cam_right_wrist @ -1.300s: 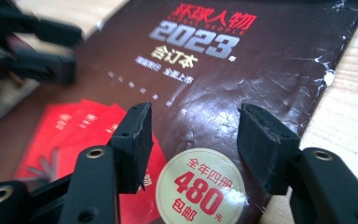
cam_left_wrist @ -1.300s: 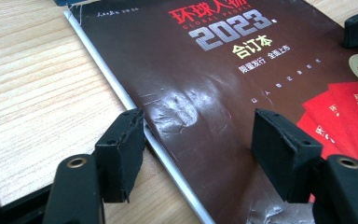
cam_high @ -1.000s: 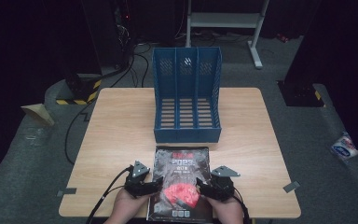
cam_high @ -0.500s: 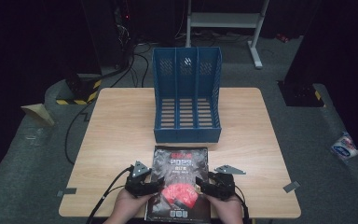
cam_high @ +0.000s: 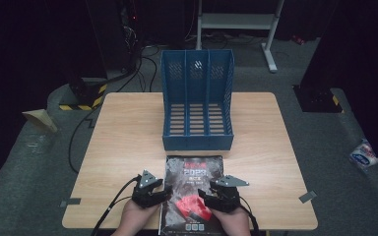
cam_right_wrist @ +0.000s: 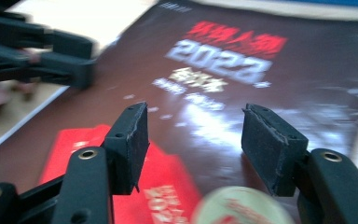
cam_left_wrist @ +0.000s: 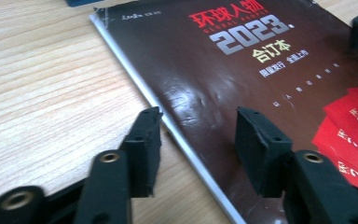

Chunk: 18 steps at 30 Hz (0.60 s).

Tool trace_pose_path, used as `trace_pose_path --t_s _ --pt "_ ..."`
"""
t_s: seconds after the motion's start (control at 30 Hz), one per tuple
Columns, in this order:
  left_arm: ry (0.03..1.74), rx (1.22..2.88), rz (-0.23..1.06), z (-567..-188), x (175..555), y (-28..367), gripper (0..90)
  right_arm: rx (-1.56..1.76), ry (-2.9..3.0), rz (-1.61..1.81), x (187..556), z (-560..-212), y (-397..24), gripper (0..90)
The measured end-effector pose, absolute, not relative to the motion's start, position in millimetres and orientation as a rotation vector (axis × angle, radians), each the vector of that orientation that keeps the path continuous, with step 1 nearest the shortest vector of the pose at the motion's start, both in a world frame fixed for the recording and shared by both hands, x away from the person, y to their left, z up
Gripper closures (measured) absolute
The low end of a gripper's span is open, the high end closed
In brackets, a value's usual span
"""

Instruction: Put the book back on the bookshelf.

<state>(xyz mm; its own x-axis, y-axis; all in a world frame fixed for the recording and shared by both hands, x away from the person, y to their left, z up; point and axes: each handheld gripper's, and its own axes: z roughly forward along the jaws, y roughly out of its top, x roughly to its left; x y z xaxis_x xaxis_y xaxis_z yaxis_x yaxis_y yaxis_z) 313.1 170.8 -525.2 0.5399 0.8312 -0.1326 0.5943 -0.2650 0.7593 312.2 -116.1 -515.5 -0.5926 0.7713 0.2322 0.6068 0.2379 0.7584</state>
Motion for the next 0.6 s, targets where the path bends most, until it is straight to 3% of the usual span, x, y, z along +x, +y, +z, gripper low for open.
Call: trace_pose_path --t_s 0.17,0.33,0.6 --pt "1.171 1.963 0.362 -525 314 171 44.7 1.401 2.187 1.094 316 -515 -139 34.6" --pt "1.153 1.964 0.343 -526 315 170 42.3 1.411 2.24 1.042 315 -520 -133 31.5" --pt "1.165 1.953 0.332 -526 315 171 42.5 1.459 2.224 1.117 315 -521 -131 33.5"
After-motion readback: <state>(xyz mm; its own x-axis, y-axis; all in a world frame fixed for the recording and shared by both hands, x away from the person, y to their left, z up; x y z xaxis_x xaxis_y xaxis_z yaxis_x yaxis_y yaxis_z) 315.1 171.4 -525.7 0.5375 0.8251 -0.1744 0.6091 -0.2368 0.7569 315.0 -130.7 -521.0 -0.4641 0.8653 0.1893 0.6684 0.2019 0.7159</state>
